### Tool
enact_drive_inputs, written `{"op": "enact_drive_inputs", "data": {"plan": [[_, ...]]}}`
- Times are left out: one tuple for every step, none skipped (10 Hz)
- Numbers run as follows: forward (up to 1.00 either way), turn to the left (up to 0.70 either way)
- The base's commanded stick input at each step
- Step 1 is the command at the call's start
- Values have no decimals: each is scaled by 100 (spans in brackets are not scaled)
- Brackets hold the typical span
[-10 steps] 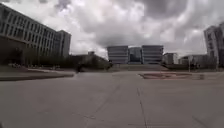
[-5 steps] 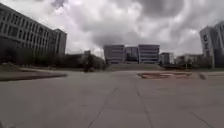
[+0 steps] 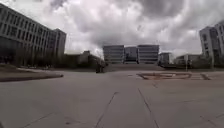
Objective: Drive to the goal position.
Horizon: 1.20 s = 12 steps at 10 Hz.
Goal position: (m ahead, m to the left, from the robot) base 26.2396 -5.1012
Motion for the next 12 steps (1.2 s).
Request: {"op": "enact_drive_inputs", "data": {"plan": [[85,-12],[85,-12],[85,-12],[85,-12],[85,-12],[85,-7],[85,-2],[85,-1],[85,-3],[85,-3],[85,-4],[85,-4]]}}
